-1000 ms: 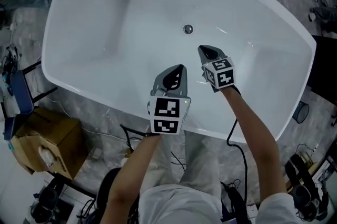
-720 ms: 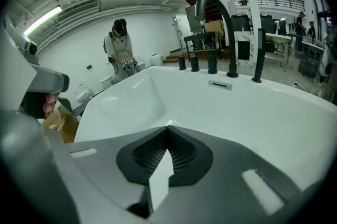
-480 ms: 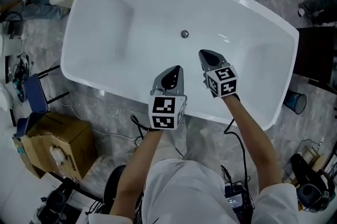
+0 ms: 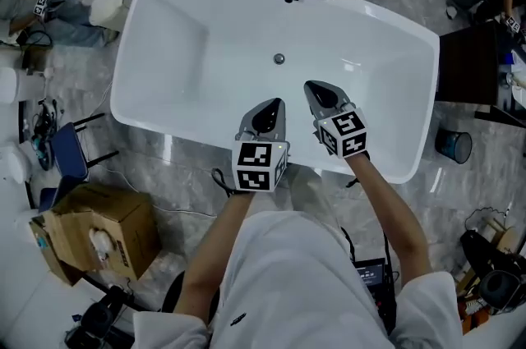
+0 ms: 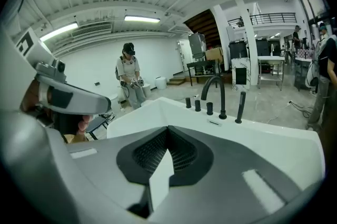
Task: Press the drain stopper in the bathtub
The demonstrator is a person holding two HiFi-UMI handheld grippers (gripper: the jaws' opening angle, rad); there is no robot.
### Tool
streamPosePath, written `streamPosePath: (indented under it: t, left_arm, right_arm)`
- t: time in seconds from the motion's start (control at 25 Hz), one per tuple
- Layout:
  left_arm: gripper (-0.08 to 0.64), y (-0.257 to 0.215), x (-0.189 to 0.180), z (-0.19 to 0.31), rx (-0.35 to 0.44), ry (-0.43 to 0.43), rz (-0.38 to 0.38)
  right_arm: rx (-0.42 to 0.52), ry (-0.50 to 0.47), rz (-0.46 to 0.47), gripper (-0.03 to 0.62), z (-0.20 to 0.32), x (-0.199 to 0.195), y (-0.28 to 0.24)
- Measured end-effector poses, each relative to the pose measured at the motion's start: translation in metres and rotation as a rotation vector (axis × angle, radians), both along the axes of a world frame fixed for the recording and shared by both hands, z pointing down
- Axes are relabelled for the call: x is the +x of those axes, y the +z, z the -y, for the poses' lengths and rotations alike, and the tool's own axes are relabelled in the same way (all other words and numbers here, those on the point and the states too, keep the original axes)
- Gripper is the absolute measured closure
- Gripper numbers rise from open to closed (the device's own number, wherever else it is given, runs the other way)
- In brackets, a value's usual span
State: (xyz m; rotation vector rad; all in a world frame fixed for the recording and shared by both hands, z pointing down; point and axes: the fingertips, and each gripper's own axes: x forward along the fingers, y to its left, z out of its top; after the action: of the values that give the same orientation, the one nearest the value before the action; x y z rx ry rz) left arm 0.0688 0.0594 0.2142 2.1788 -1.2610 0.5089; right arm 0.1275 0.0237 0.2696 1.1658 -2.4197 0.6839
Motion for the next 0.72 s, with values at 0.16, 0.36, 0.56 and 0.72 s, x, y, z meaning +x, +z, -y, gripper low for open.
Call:
streamPosePath:
  t: [0.16, 0.36, 0.56, 0.72]
  left_arm:
    - [0.561, -0.032, 0.01, -0.016, 0.032, 0.02, -0.004]
    - [0.561, -0.066, 0.027, -0.043, 0.072, 0.06, -0.005]
    - [0.561, -0.099, 0.04, -0.067, 0.107, 0.094, -0.028]
    - [0.561, -0.122, 0.047, -0.081, 0.157, 0.132, -0.022]
  right_arm:
    - [0.051, 0.017, 0.029, 0.598, -0.017, 0.014, -0.049]
    - [0.112, 0.02, 0.047, 0.598, -0.046, 0.029, -0.105]
    - [0.151, 0.035, 0.052, 0.598, -0.076, 0.043, -0.149]
    - [0.175, 0.049, 0.069, 0.598, -0.102, 0.049, -0.175]
